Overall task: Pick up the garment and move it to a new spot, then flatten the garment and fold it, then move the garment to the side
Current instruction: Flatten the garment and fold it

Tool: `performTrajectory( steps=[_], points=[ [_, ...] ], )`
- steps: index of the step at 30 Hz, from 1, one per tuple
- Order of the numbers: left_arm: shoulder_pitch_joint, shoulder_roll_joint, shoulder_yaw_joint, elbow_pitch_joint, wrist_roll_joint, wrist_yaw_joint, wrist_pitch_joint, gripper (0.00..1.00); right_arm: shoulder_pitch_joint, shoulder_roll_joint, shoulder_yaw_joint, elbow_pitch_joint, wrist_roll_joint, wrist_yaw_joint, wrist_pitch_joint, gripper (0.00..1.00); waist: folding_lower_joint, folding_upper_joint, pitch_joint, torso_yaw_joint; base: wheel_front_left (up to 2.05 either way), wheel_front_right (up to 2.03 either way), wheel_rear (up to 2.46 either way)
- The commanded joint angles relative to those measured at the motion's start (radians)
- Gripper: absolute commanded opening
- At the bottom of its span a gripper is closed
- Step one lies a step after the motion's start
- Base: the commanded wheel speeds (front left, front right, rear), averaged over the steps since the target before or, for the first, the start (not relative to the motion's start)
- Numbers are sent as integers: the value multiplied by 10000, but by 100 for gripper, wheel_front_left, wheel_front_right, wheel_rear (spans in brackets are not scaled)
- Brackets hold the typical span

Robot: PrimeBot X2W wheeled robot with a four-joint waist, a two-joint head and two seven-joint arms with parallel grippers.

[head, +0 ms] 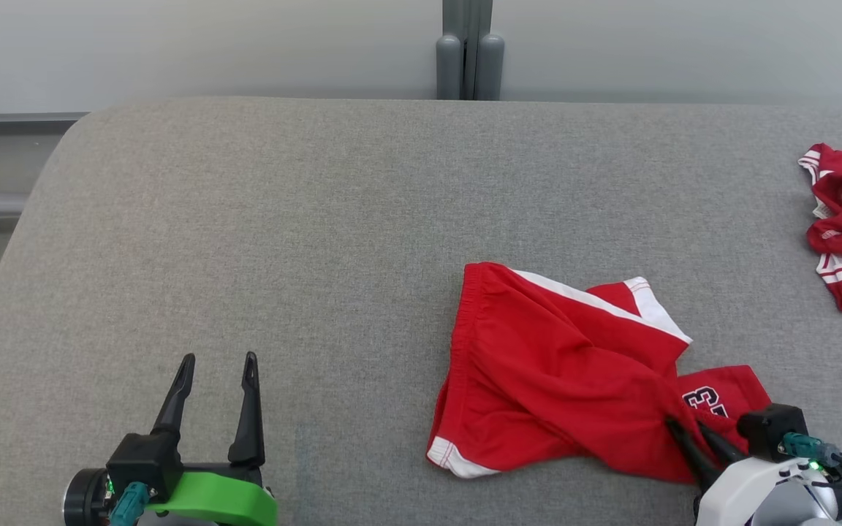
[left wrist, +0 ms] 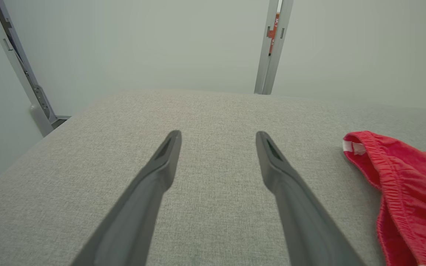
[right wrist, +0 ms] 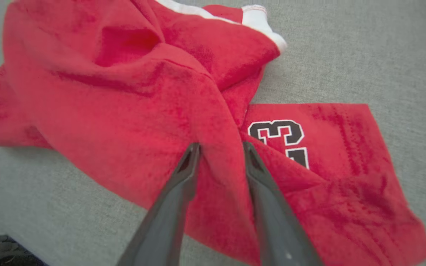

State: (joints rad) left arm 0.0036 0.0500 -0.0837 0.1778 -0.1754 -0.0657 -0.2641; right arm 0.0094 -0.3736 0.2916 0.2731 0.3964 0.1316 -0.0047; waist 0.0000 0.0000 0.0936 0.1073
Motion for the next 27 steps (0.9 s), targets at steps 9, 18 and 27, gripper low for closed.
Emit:
performTrajectory(
  steps=[9, 18, 27],
  points=[
    [-100, 15, -50, -81, -129, 134, 5, 100, -1134, -484, 129, -185, 293, -19, -769, 0, 0, 0, 115, 48, 0, 0, 0],
    [-531, 15, -266, -8, -192, 114, 5, 100, -3936, -861, 516, 666, 361, -19, -540, 0, 0, 0, 627, 444, 0, 0, 0],
    [-759, 15, -479, 93, -340, 168, 5, 100, -6164, -479, 1251, 3665, 743, -19, -913, 31, 0, 0, 893, 809, 0, 0, 0]
  ],
)
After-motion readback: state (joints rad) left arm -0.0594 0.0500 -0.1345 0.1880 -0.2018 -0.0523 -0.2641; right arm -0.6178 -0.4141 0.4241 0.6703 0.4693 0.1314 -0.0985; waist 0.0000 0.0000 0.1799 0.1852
